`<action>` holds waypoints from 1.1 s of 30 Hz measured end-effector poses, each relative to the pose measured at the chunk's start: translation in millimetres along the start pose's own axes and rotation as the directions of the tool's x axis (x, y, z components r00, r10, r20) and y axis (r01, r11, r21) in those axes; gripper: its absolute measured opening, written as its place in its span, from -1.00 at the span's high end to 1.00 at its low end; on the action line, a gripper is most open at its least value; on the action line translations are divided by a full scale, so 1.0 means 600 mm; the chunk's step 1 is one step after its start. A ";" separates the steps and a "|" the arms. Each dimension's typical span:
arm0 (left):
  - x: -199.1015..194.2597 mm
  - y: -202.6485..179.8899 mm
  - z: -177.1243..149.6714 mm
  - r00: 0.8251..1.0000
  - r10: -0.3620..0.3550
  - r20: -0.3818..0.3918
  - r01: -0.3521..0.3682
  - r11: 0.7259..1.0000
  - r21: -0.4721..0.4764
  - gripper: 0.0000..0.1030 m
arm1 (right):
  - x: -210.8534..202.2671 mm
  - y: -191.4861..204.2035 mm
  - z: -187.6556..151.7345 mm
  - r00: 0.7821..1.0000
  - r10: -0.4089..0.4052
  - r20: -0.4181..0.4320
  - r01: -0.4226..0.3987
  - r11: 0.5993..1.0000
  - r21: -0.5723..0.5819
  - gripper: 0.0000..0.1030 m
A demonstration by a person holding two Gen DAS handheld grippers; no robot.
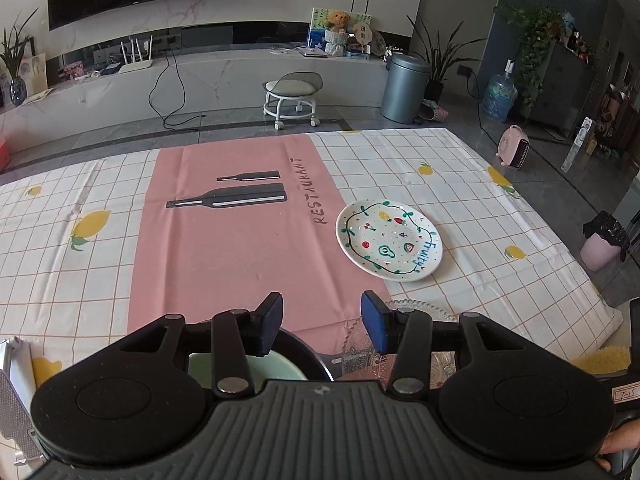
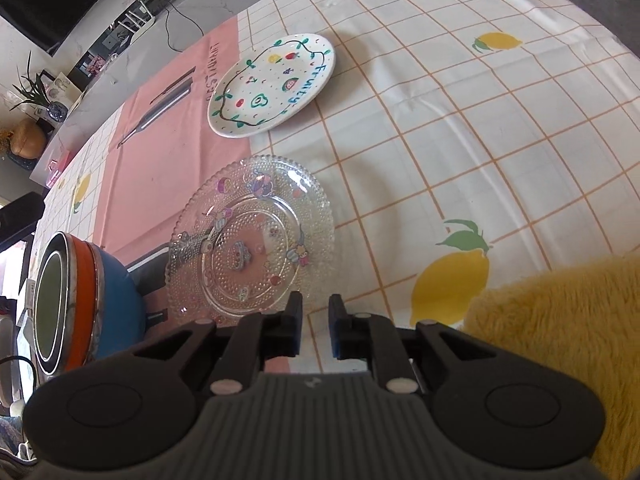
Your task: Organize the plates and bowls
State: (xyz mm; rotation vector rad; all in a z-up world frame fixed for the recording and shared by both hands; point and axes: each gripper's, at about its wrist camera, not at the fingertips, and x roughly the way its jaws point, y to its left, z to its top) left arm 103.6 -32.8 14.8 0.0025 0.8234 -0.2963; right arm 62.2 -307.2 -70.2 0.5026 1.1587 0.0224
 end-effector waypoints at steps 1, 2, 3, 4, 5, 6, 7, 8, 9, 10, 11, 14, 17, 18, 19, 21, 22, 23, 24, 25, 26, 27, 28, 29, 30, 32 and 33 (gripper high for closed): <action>0.000 0.006 0.000 1.000 0.010 0.001 -0.010 1.000 -0.015 -0.04 | 0.000 0.000 0.001 1.000 -0.004 0.008 0.004 1.000 0.000 0.69; -0.001 0.010 0.002 1.000 0.018 0.001 -0.018 0.999 -0.029 -0.04 | -0.001 0.001 0.001 1.000 -0.005 0.019 0.005 1.000 -0.004 0.69; -0.003 0.014 0.003 1.000 0.023 0.004 -0.023 0.999 -0.039 -0.04 | -0.003 0.003 0.002 1.000 -0.005 0.030 0.006 1.000 -0.013 0.69; -0.006 0.017 0.004 1.000 0.022 0.011 -0.022 0.999 -0.046 -0.05 | -0.005 0.006 0.004 0.999 -0.012 0.042 0.013 1.000 -0.028 0.69; -0.010 0.018 0.004 1.000 0.020 0.019 -0.019 0.999 -0.048 -0.07 | -0.008 0.008 0.007 0.998 -0.025 0.054 0.027 0.999 -0.036 0.68; -0.013 0.019 0.005 0.999 0.020 0.025 -0.019 0.999 -0.049 -0.08 | -0.011 0.008 0.009 0.997 -0.035 0.068 0.037 0.999 -0.037 0.61; -0.017 0.020 0.004 0.999 0.023 0.031 -0.022 0.999 -0.047 -0.10 | -0.014 0.008 0.012 0.996 -0.041 0.081 0.044 0.999 -0.033 0.49; -0.018 0.020 0.004 0.999 0.027 0.037 -0.025 0.999 -0.043 -0.11 | -0.018 0.005 0.016 0.995 -0.040 0.090 0.042 0.999 -0.025 0.44; -0.020 0.020 0.004 0.999 0.032 0.042 -0.030 0.999 -0.041 -0.12 | -0.022 0.003 0.020 0.995 -0.036 0.094 0.038 0.999 -0.019 0.42; -0.021 0.019 0.004 0.998 0.039 0.046 -0.037 0.999 -0.038 -0.13 | -0.028 0.002 0.025 0.994 -0.034 0.099 0.035 0.999 -0.012 0.42; -0.022 0.019 0.004 0.998 0.044 0.050 -0.042 0.998 -0.035 -0.15 | -0.033 0.001 0.030 0.994 -0.034 0.105 0.034 0.999 -0.005 0.40; -0.023 0.020 0.007 0.997 0.047 0.054 -0.045 0.998 -0.035 -0.20 | -0.055 0.002 0.055 0.991 -0.028 0.131 0.026 1.000 0.017 0.21; -0.025 0.023 0.006 0.997 0.056 0.048 -0.054 0.998 -0.042 -0.22 | -0.092 0.017 0.095 0.982 -0.051 0.183 0.055 0.998 -0.018 0.07; -0.026 0.025 0.006 0.997 0.059 0.046 -0.057 0.997 -0.044 -0.23 | -0.110 0.024 0.108 0.970 -0.077 0.231 0.087 0.996 -0.034 -0.02; -0.026 0.027 0.005 0.997 0.063 0.044 -0.061 0.997 -0.046 -0.23 | -0.131 0.033 0.124 0.952 -0.110 0.284 0.131 0.990 -0.056 -0.15; -0.025 0.031 0.008 0.997 0.071 0.042 -0.069 0.996 -0.048 -0.23 | -0.158 0.047 0.148 0.919 -0.154 0.362 0.200 0.976 -0.092 -0.26; -0.026 0.033 0.010 0.996 0.074 0.042 -0.072 0.996 -0.046 -0.23 | -0.170 0.051 0.160 0.903 -0.167 0.397 0.222 0.970 -0.099 -0.37; -0.025 0.035 0.014 0.996 0.079 0.035 -0.077 0.996 -0.052 -0.24 | -0.178 0.053 0.171 0.892 -0.173 0.418 0.235 0.967 -0.102 -0.41; -0.023 0.037 0.019 0.996 0.087 0.014 -0.086 0.994 -0.072 -0.24 | -0.182 0.053 0.183 0.887 -0.172 0.428 0.237 0.966 -0.102 -0.42; -0.020 0.040 0.026 0.996 0.091 -0.015 -0.092 0.990 -0.107 -0.24 | -0.182 0.050 0.196 0.889 -0.163 0.427 0.227 0.968 -0.103 -0.42; -0.019 0.041 0.033 0.996 0.080 -0.031 -0.084 0.988 -0.129 -0.24 | -0.180 0.050 0.204 0.895 -0.151 0.421 0.215 0.971 -0.108 -0.42; -0.018 0.042 0.039 0.997 0.065 -0.045 -0.070 0.989 -0.131 -0.24 | -0.174 0.048 0.212 0.901 -0.132 0.413 0.195 0.974 -0.114 -0.42; -0.018 0.040 0.046 0.997 0.057 -0.059 -0.063 0.990 -0.122 -0.24 | -0.166 0.046 0.220 0.909 -0.112 0.402 0.172 0.978 -0.117 -0.42; -0.016 0.039 0.053 0.996 0.054 -0.076 -0.063 0.992 -0.111 -0.24 | -0.156 0.044 0.226 0.917 -0.098 0.387 0.155 0.981 -0.117 -0.42; -0.013 0.037 0.060 0.994 0.061 -0.094 -0.071 0.992 -0.103 -0.24 | -0.144 0.041 0.230 0.924 -0.086 0.372 0.137 0.984 -0.116 -0.42; -0.007 0.035 0.075 0.990 0.081 -0.116 -0.093 0.991 -0.097 -0.24 | -0.117 0.035 0.234 0.937 -0.064 0.344 0.108 0.988 -0.110 -0.42; -0.003 0.035 0.083 0.989 0.087 -0.122 -0.099 0.990 -0.098 -0.24 | -0.102 0.030 0.236 0.943 -0.060 0.329 0.097 0.990 -0.099 -0.42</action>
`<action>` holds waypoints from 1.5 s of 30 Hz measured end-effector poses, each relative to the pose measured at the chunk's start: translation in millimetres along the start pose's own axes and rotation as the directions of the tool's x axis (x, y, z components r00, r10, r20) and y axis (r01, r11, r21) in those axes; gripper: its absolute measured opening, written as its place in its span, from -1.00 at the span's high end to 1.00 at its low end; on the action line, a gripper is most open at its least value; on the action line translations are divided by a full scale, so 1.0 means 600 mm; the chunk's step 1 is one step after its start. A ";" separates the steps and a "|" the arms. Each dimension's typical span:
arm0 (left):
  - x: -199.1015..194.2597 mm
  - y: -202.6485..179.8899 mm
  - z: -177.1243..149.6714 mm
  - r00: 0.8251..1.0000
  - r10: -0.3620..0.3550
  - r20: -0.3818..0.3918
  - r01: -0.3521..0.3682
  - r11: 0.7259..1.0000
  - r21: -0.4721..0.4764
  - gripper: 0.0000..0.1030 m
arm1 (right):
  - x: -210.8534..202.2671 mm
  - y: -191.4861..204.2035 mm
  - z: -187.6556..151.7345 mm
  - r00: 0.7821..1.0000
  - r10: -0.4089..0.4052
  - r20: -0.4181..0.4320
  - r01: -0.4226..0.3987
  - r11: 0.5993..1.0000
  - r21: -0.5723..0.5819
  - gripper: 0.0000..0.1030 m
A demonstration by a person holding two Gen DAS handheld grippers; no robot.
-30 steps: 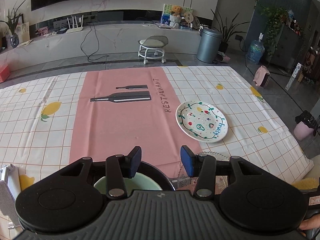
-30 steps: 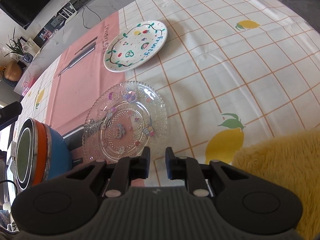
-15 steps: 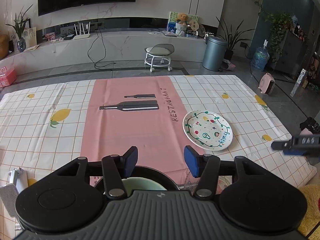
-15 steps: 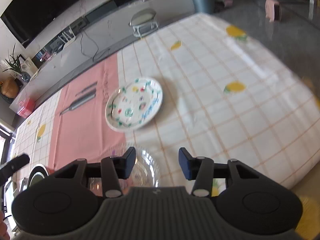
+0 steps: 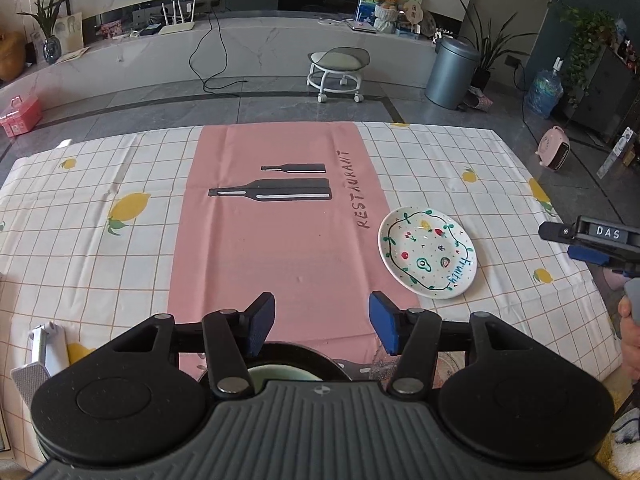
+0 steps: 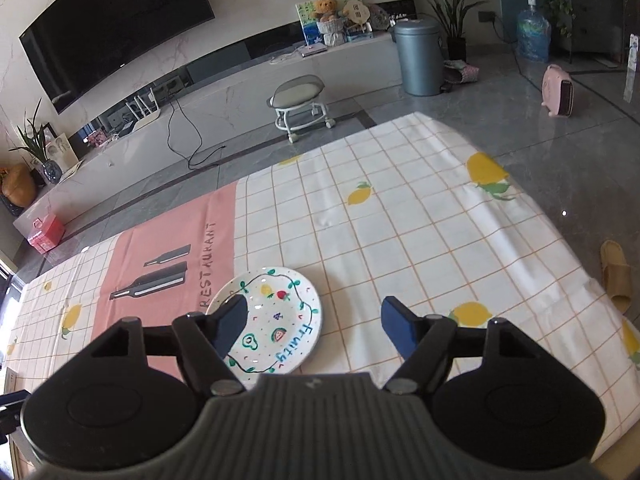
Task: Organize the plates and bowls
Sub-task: 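Move both grippers to the rim of the white Fruity plate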
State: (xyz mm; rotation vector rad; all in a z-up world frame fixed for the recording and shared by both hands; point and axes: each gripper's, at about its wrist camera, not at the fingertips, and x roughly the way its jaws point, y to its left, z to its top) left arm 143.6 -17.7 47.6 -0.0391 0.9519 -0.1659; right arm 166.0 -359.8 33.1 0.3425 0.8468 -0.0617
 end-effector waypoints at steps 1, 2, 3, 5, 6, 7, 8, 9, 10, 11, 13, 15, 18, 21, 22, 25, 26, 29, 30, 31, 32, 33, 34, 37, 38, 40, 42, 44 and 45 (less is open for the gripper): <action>0.003 0.000 0.006 1.000 0.001 -0.005 -0.001 1.000 -0.006 -0.24 | 0.017 -0.004 -0.005 1.000 0.006 -0.016 -0.005 1.000 0.026 -0.42; 0.008 0.001 0.012 1.000 -0.006 -0.012 0.006 1.000 -0.014 -0.24 | 0.031 -0.008 -0.010 0.999 0.014 -0.030 -0.012 0.999 0.045 -0.41; 0.015 0.002 0.018 1.000 -0.019 -0.021 0.018 1.000 -0.018 -0.24 | 0.045 -0.009 -0.015 0.999 0.028 -0.044 -0.025 0.998 0.055 -0.40; 0.035 0.002 0.030 0.998 -0.042 -0.057 0.041 0.999 -0.026 -0.24 | 0.072 -0.015 -0.026 0.994 0.079 -0.075 -0.073 0.994 0.085 -0.39; 0.045 0.001 0.036 0.996 -0.047 -0.072 0.045 0.998 -0.034 -0.24 | 0.082 -0.020 -0.030 0.990 0.103 -0.091 -0.092 0.989 0.119 -0.38; 0.056 -0.001 0.044 0.995 -0.047 -0.083 0.043 0.998 -0.048 -0.24 | 0.092 -0.025 -0.032 0.985 0.135 -0.106 -0.117 0.979 0.165 -0.38; 0.066 -0.002 0.050 0.995 -0.043 -0.092 0.037 0.997 -0.061 -0.24 | 0.099 -0.028 -0.033 0.980 0.165 -0.107 -0.142 0.970 0.197 -0.37; 0.077 -0.004 0.056 0.994 -0.040 -0.103 0.032 0.997 -0.073 -0.24 | 0.103 -0.030 -0.035 0.975 0.198 -0.103 -0.171 0.959 0.224 -0.37; 0.089 -0.008 0.062 0.992 -0.039 -0.116 0.029 0.996 -0.086 -0.24 | 0.106 -0.030 -0.035 0.971 0.217 -0.102 -0.189 0.953 0.236 -0.37; 0.102 -0.011 0.066 0.991 -0.038 -0.132 0.026 0.995 -0.094 -0.24 | 0.109 -0.028 -0.035 0.970 0.222 -0.103 -0.193 0.952 0.239 -0.37; 0.131 -0.019 0.072 0.985 -0.037 -0.170 0.019 0.994 -0.106 -0.24 | 0.117 -0.028 -0.034 0.976 0.190 -0.107 -0.162 0.960 0.228 -0.37; 0.159 -0.028 0.075 0.976 -0.036 -0.213 0.012 0.994 -0.111 -0.24 | 0.131 -0.033 -0.035 0.978 0.175 -0.115 -0.146 0.964 0.223 -0.37; 0.196 -0.045 0.077 0.964 0.001 -0.266 -0.026 0.996 -0.089 -0.24 | 0.165 -0.057 -0.039 0.968 0.200 -0.154 -0.154 0.951 0.270 -0.36; 0.226 -0.059 0.080 0.958 0.039 -0.286 -0.063 0.995 -0.076 -0.24 | 0.190 -0.077 -0.043 0.959 0.218 -0.184 -0.151 0.935 0.321 -0.36; 0.237 -0.061 0.082 0.955 0.040 -0.295 -0.066 0.995 -0.079 -0.24 | 0.196 -0.081 -0.045 0.957 0.222 -0.189 -0.150 0.931 0.332 -0.36; 0.263 -0.056 0.085 0.949 0.005 -0.315 -0.051 0.989 -0.139 -0.24 | 0.206 -0.093 -0.047 0.952 0.240 -0.189 -0.161 0.920 0.358 -0.35; 0.270 -0.053 0.084 0.948 -0.019 -0.317 -0.038 0.985 -0.170 -0.24 | 0.207 -0.095 -0.046 0.951 0.247 -0.186 -0.167 0.916 0.365 -0.35; 0.291 -0.056 0.086 0.948 -0.054 -0.315 -0.008 0.981 -0.195 -0.24 | 0.209 -0.101 -0.046 0.948 0.267 -0.174 -0.183 0.902 0.390 -0.35; 0.295 -0.058 0.085 0.950 -0.045 -0.308 -0.015 0.982 -0.188 -0.24 | 0.209 -0.101 -0.046 0.948 0.269 -0.171 -0.184 0.901 0.393 -0.33; 0.301 -0.062 0.085 0.953 -0.028 -0.302 -0.027 0.984 -0.177 -0.24 | 0.210 -0.102 -0.045 0.949 0.267 -0.169 -0.183 0.900 0.395 -0.33; 0.306 -0.065 0.085 0.954 -0.014 -0.299 -0.037 0.986 -0.166 -0.24 | 0.210 -0.101 -0.044 0.950 0.265 -0.168 -0.181 0.900 0.396 -0.33; 0.312 -0.069 0.085 0.955 -0.004 -0.298 -0.044 0.987 -0.156 -0.24 | 0.210 -0.099 -0.044 0.951 0.260 -0.167 -0.177 0.902 0.394 -0.36; 0.317 -0.071 0.085 0.954 -0.001 -0.299 -0.047 0.987 -0.152 -0.24 | 0.210 -0.096 -0.043 0.953 0.254 -0.165 -0.175 0.905 0.387 -0.41; 0.327 -0.077 0.084 0.953 -0.005 -0.301 -0.043 0.988 -0.151 -0.24 | 0.210 -0.083 -0.042 0.958 0.235 -0.161 -0.168 0.923 0.347 -0.53; 0.330 -0.079 0.083 0.953 -0.007 -0.302 -0.041 0.987 -0.154 -0.24 | 0.210 -0.078 -0.042 0.960 0.227 -0.161 -0.164 0.928 0.334 -0.54; 0.334 -0.081 0.083 0.953 -0.016 -0.302 -0.037 0.985 -0.168 -0.24 | 0.212 -0.070 -0.041 0.966 0.204 -0.159 -0.149 0.942 0.299 -0.55; 0.337 -0.081 0.083 0.953 -0.022 -0.303 -0.037 0.981 -0.188 -0.24 | 0.214 -0.065 -0.042 0.969 0.191 -0.156 -0.143 0.950 0.276 -0.55; 0.338 -0.079 0.080 0.962 -0.004 -0.274 -0.055 0.977 -0.206 -0.23 | 0.216 -0.064 -0.041 0.970 0.190 -0.152 -0.144 0.952 0.270 -0.55; 0.340 -0.080 0.079 0.963 -0.001 -0.268 -0.054 0.978 -0.200 -0.23 | 0.217 -0.065 -0.041 0.970 0.192 -0.151 -0.146 0.952 0.271 -0.55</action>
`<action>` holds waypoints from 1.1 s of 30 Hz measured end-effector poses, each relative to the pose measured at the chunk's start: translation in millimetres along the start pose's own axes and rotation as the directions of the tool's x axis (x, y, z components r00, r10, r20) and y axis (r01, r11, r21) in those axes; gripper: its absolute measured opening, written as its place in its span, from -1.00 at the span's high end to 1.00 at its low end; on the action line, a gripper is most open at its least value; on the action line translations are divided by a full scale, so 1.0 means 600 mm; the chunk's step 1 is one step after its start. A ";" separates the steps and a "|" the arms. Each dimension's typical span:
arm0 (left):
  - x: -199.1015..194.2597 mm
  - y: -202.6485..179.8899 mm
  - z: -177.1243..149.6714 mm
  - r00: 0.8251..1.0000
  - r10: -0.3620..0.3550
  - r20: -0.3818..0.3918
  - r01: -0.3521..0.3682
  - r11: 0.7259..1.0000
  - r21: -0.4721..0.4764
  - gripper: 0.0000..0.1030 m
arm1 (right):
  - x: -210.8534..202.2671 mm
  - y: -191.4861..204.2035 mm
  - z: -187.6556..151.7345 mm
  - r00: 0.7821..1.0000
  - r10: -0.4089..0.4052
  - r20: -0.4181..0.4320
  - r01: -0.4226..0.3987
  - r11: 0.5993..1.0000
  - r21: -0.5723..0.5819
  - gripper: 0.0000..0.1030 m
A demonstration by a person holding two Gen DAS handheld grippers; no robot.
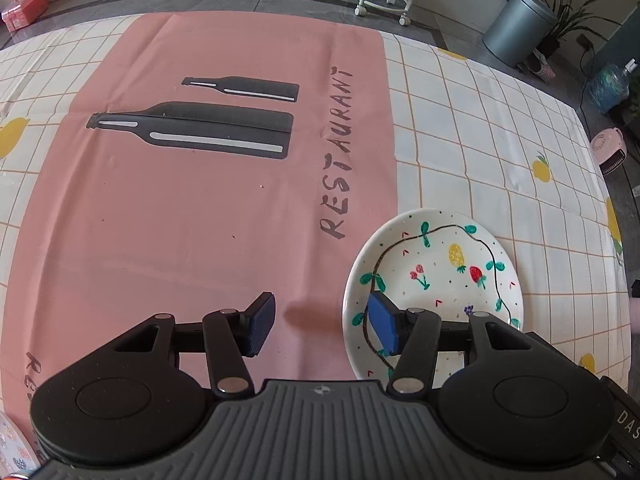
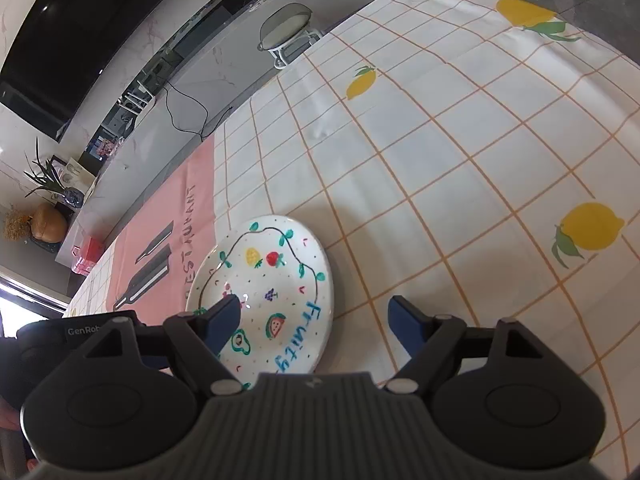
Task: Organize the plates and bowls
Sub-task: 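Move both grippers to the rim of the white Fruity plate, then close the right gripper on the Fruity plate rim while the left gripper closes too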
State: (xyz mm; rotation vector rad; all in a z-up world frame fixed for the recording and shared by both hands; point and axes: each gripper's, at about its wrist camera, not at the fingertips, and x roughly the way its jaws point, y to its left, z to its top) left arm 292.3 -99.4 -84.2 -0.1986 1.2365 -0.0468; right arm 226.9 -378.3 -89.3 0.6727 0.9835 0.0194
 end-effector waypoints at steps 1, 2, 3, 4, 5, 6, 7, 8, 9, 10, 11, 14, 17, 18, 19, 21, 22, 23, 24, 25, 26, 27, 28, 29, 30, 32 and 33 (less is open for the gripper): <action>0.003 -0.002 0.001 1.000 -0.004 -0.003 0.004 1.000 0.018 -0.23 | 0.000 -0.001 0.000 1.000 0.003 0.001 -0.003 1.000 0.000 -0.56; 0.004 -0.003 0.000 1.000 -0.004 -0.007 0.004 1.000 0.028 -0.23 | 0.001 -0.002 0.000 1.000 0.006 0.002 -0.006 1.000 0.000 -0.56; 0.006 -0.003 0.000 1.000 -0.004 -0.004 0.004 0.999 0.034 -0.23 | 0.001 -0.002 0.000 1.000 0.008 0.003 -0.008 1.000 -0.002 -0.56; 0.007 -0.002 -0.002 1.000 -0.012 0.008 0.012 0.999 0.035 -0.23 | 0.002 -0.002 0.001 1.000 0.010 0.004 -0.010 1.000 -0.003 -0.56; 0.008 -0.002 -0.005 0.999 -0.022 0.025 0.021 0.999 0.035 -0.26 | 0.004 -0.001 0.002 1.000 0.010 0.005 -0.010 1.000 -0.002 -0.56; 0.008 -0.002 -0.006 0.999 -0.032 0.039 0.030 0.999 0.037 -0.26 | 0.005 0.000 0.003 1.000 0.011 0.003 -0.011 1.000 -0.001 -0.58; 0.009 -0.004 -0.007 0.998 -0.039 0.052 0.036 0.998 0.042 -0.28 | 0.008 0.003 0.004 1.000 0.015 0.001 -0.015 1.000 -0.001 -0.61; 0.009 -0.005 -0.006 0.997 -0.048 0.058 0.045 0.998 0.047 -0.28 | 0.010 0.004 0.005 1.000 0.019 -0.001 -0.019 1.000 -0.003 -0.61; 0.010 -0.005 -0.006 0.996 -0.070 0.062 0.067 0.996 0.055 -0.28 | 0.014 0.008 0.007 1.000 0.024 -0.005 -0.024 1.000 -0.007 -0.61; 0.010 -0.003 -0.005 0.994 -0.086 0.064 0.083 0.995 0.056 -0.28 | 0.017 0.009 0.008 0.999 0.042 -0.014 -0.042 0.999 -0.012 -0.61; 0.011 0.000 -0.004 0.993 -0.099 0.068 0.095 0.994 0.050 -0.28 | 0.022 0.010 0.008 0.997 0.072 -0.027 -0.072 0.997 -0.010 -0.59; 0.011 0.013 -0.002 0.987 -0.138 0.076 0.138 0.990 0.012 -0.28 | 0.029 0.004 0.008 0.991 0.123 -0.049 -0.122 0.992 0.036 -0.47; 0.011 0.022 0.001 0.983 -0.167 0.077 0.169 0.985 -0.020 -0.28 | 0.024 -0.006 0.011 0.995 0.095 -0.039 -0.092 0.993 0.078 -0.25; 0.011 0.023 0.000 0.983 -0.169 0.077 0.172 0.985 -0.021 -0.28 | 0.022 -0.013 0.013 0.995 0.097 -0.030 -0.093 0.991 0.100 -0.25; 0.011 0.022 -0.001 0.982 -0.171 0.078 0.173 0.985 -0.019 -0.27 | 0.021 -0.019 0.015 0.994 0.103 -0.028 -0.099 0.988 0.115 -0.23; 0.012 0.018 -0.004 0.979 -0.188 0.074 0.189 0.982 -0.008 -0.27 | 0.022 -0.023 0.016 0.992 0.120 -0.027 -0.116 0.986 0.122 -0.21; 0.012 0.017 -0.006 0.976 -0.206 0.073 0.207 0.978 -0.004 -0.27 | 0.026 -0.023 0.014 0.988 0.152 -0.028 -0.148 0.983 0.107 -0.17; 0.013 0.016 -0.009 0.972 -0.223 0.071 0.224 0.975 -0.004 -0.26 | 0.032 -0.024 0.012 0.982 0.186 -0.031 -0.182 0.979 0.097 -0.16; 0.014 0.017 -0.010 0.969 -0.236 0.071 0.237 0.972 -0.008 -0.26 | 0.037 -0.028 0.012 0.979 0.204 -0.028 -0.200 0.974 0.103 -0.04; 0.014 0.018 -0.012 0.966 -0.247 0.073 0.249 0.968 -0.018 -0.19 | 0.041 -0.035 0.012 0.977 0.213 -0.031 -0.207 0.970 0.131 0.15; 0.012 0.020 -0.015 0.965 -0.247 0.086 0.251 0.967 -0.034 -0.11 | 0.047 -0.047 0.013 0.972 0.232 -0.038 -0.222 0.959 0.176 0.23; 0.014 0.022 -0.018 0.963 -0.250 0.099 0.256 0.965 -0.050 -0.07 | 0.052 -0.057 0.012 0.968 0.248 -0.041 -0.234 0.949 0.211 0.40; 0.013 0.024 -0.021 0.962 -0.247 0.114 0.256 0.964 -0.068 -0.05 | 0.057 -0.069 0.011 0.966 0.256 -0.043 -0.238 0.939 0.247 0.67; 0.013 0.024 -0.023 0.962 -0.244 0.122 0.254 0.964 -0.076 0.01 | 0.062 -0.078 0.011 0.966 0.253 -0.048 -0.232 0.934 0.271 0.82; 0.013 0.024 -0.024 0.964 -0.234 0.129 0.245 0.966 -0.078 0.06 | 0.067 -0.085 0.010 0.966 0.252 -0.052 -0.227 0.929 0.291 0.92; 0.013 0.025 -0.026 0.966 -0.219 0.139 0.233 0.968 -0.092 0.22 | 0.074 -0.098 0.008 0.957 0.286 -0.045 -0.253 0.901 0.353 0.92; 0.013 0.029 -0.027 0.964 -0.222 0.145 0.239 0.965 -0.113 0.24 | 0.076 -0.100 0.008 0.955 0.293 -0.044 -0.258 0.895 0.365 0.92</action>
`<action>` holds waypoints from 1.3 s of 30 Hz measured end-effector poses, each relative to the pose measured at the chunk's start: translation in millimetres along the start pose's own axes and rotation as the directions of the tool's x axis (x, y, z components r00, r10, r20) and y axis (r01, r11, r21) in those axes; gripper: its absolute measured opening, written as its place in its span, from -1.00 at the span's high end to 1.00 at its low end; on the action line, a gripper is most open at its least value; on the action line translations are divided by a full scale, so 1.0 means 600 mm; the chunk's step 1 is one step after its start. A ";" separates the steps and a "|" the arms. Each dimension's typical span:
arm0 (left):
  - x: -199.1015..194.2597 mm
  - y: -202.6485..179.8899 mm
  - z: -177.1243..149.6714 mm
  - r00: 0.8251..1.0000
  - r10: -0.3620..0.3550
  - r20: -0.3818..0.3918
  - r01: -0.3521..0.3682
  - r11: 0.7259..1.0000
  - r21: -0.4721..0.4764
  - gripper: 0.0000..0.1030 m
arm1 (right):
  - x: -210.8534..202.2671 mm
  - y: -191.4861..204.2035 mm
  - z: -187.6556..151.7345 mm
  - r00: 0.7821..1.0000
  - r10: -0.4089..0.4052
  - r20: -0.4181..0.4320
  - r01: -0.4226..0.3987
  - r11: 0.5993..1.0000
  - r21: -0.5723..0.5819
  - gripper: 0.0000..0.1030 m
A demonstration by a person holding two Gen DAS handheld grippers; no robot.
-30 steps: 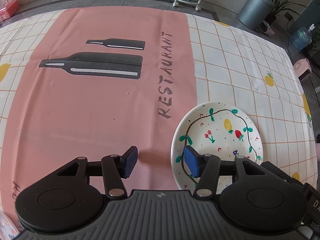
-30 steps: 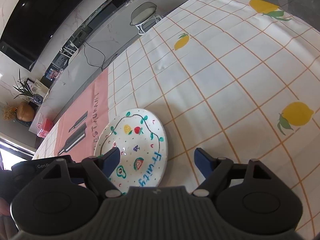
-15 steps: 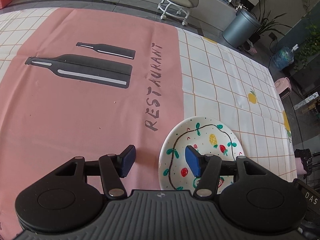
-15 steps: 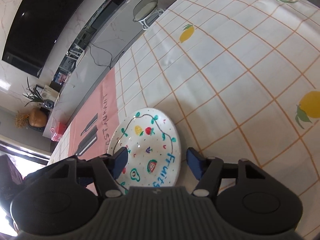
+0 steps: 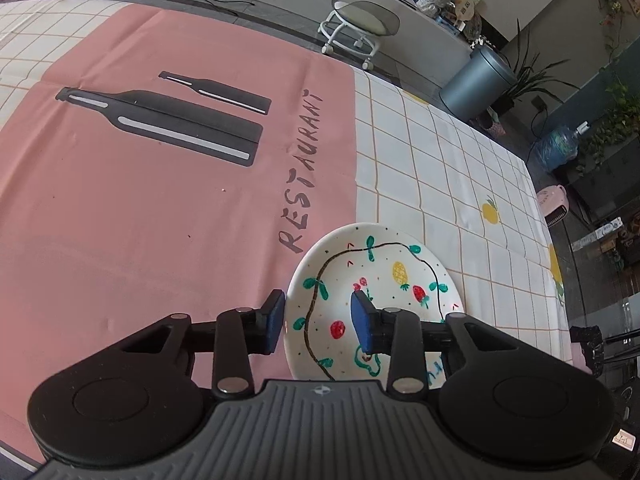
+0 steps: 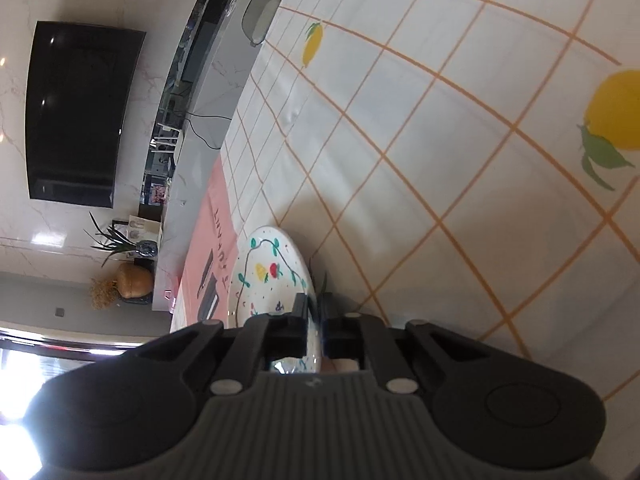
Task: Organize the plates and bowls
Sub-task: 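Close the right gripper on the Fruity plate rim while the left gripper closes too, then lift the Fruity plate with both grippers toward the stacked pot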
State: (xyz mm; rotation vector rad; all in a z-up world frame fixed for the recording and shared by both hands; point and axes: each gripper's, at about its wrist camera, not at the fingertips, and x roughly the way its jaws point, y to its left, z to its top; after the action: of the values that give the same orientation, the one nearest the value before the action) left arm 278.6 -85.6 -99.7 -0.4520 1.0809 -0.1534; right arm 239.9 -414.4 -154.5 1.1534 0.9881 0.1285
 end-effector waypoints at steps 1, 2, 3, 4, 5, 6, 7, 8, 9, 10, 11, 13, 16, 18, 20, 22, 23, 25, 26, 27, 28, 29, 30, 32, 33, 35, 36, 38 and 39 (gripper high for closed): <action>-0.001 0.006 0.000 1.000 0.000 0.007 0.000 1.000 -0.031 0.35 | 0.002 -0.001 0.000 1.000 0.003 -0.001 -0.003 1.000 0.005 0.92; -0.002 0.011 0.001 1.000 0.000 0.012 0.001 0.998 -0.060 0.43 | 0.003 0.000 0.002 1.000 0.003 -0.003 -0.003 1.000 0.004 0.92; -0.002 0.015 0.002 1.000 -0.005 0.015 0.006 0.997 -0.082 0.44 | 0.003 0.001 0.001 1.000 0.000 -0.004 0.000 1.000 0.002 0.92; -0.004 0.020 0.003 1.000 -0.009 0.019 0.011 0.995 -0.103 0.49 | 0.003 0.004 -0.001 1.000 -0.003 -0.006 0.003 1.000 -0.007 0.92; -0.007 0.022 0.005 1.000 -0.010 0.027 0.013 0.994 -0.113 0.53 | 0.005 0.007 -0.002 1.000 -0.007 -0.007 0.007 1.000 -0.016 0.92; -0.010 0.021 0.006 0.999 -0.012 0.034 0.016 0.994 -0.111 0.53 | 0.005 0.009 -0.004 1.000 -0.012 -0.010 0.011 1.000 -0.028 0.93; -0.016 0.019 0.007 0.999 -0.014 0.042 0.018 0.995 -0.100 0.55 | 0.005 0.012 -0.006 1.000 -0.016 -0.016 0.016 0.999 -0.041 0.93; -0.020 0.016 0.009 0.999 -0.014 0.047 0.018 0.996 -0.086 0.56 | 0.006 0.014 -0.007 1.000 -0.019 -0.017 0.018 0.999 -0.048 0.93; -0.024 0.012 0.011 0.999 -0.013 0.049 0.017 0.997 -0.074 0.56 | 0.006 0.016 -0.008 1.000 -0.021 -0.017 0.020 0.998 -0.052 0.92; -0.028 0.008 0.012 0.999 -0.012 0.053 0.015 0.998 -0.067 0.56 | 0.008 0.016 -0.007 1.000 -0.020 -0.016 0.019 0.999 -0.050 0.92; -0.033 0.006 0.012 0.998 -0.011 0.057 0.014 0.998 -0.062 0.56 | 0.008 0.014 -0.007 1.000 -0.015 -0.017 0.014 0.999 -0.040 0.92; -0.039 0.002 0.012 0.998 -0.015 0.053 0.018 0.998 -0.055 0.56 | 0.006 0.008 -0.008 1.000 0.009 -0.024 -0.010 1.000 -0.014 0.92; -0.045 0.001 0.010 0.999 -0.021 0.041 0.023 0.998 -0.051 0.56 | -0.001 0.010 -0.011 1.000 0.010 -0.019 -0.011 1.000 -0.023 0.91; -0.050 -0.003 0.005 0.999 -0.011 0.036 0.012 1.000 -0.029 0.56 | -0.005 0.012 -0.014 1.000 0.011 -0.015 -0.012 0.999 -0.032 0.91; -0.052 -0.004 0.002 1.000 -0.005 0.022 0.005 1.000 -0.008 0.56 | -0.008 0.010 -0.015 1.000 0.020 -0.018 -0.020 1.000 -0.023 0.91; -0.056 -0.004 -0.004 1.000 -0.007 0.011 0.007 1.000 -0.007 0.56 | -0.013 0.010 -0.018 1.000 0.009 -0.018 -0.010 0.999 -0.033 0.91; -0.059 -0.004 -0.006 1.000 -0.006 0.011 0.006 1.000 -0.003 0.56 | -0.014 0.010 -0.020 1.000 0.004 -0.018 -0.004 0.999 -0.038 0.91; -0.067 -0.006 -0.012 1.000 -0.001 0.013 0.001 1.000 0.010 0.56 | -0.021 0.011 -0.026 1.000 0.004 -0.018 -0.005 0.999 -0.048 0.91; -0.071 -0.007 -0.015 1.000 0.000 0.012 0.000 1.000 0.015 0.56 | -0.024 0.012 -0.030 1.000 0.009 -0.015 -0.010 0.999 -0.051 0.91; -0.075 -0.007 -0.017 1.000 -0.003 0.010 0.002 1.000 0.023 0.56 | -0.030 0.012 -0.032 1.000 0.015 -0.013 -0.016 0.998 -0.056 0.91; -0.081 -0.008 -0.021 1.000 -0.009 0.009 0.009 0.999 0.032 0.56 | -0.035 0.015 -0.035 1.000 0.019 -0.007 -0.019 0.997 -0.070 0.91; -0.086 -0.009 -0.023 1.000 -0.012 0.010 0.011 0.999 0.039 0.56 | -0.040 0.017 -0.038 1.000 0.018 -0.002 -0.018 0.997 -0.079 0.91; -0.092 -0.010 -0.026 1.000 -0.012 0.014 0.011 0.999 0.042 0.56 | -0.045 0.019 -0.040 1.000 0.018 0.003 -0.018 0.996 -0.088 0.91; -0.105 -0.013 -0.030 1.000 -0.012 0.026 0.011 0.998 0.054 0.56 | -0.052 0.022 -0.045 1.000 0.025 0.004 -0.024 0.995 -0.100 0.91; -0.112 -0.013 -0.033 0.999 -0.015 0.033 0.013 0.998 0.058 0.56 | -0.055 0.022 -0.049 1.000 0.031 0.004 -0.030 0.995 -0.097 0.90; -0.125 -0.013 -0.037 0.999 -0.018 0.038 0.016 0.998 0.057 0.56 | -0.062 0.020 -0.055 0.999 0.046 -0.001 -0.046 0.995 -0.086 0.90; -0.131 -0.013 -0.039 0.999 -0.020 0.038 0.017 0.998 0.058 0.56 | -0.067 0.020 -0.059 0.999 0.052 -0.004 -0.052 0.995 -0.083 0.90; -0.142 -0.012 -0.044 0.999 -0.025 0.042 0.022 0.998 0.065 0.56 | -0.076 0.021 -0.065 0.998 0.063 -0.007 -0.063 0.994 -0.084 0.90; -0.148 -0.012 -0.047 0.999 -0.027 0.046 0.024 0.997 0.070 0.56 | -0.081 0.022 -0.068 0.997 0.072 -0.005 -0.072 0.994 -0.087 0.90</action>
State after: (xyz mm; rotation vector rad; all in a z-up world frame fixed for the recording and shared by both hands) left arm 212.6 -70.1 -35.0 -0.4049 1.0211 -0.2011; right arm 187.4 -406.8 -117.3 1.1091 0.9342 0.2282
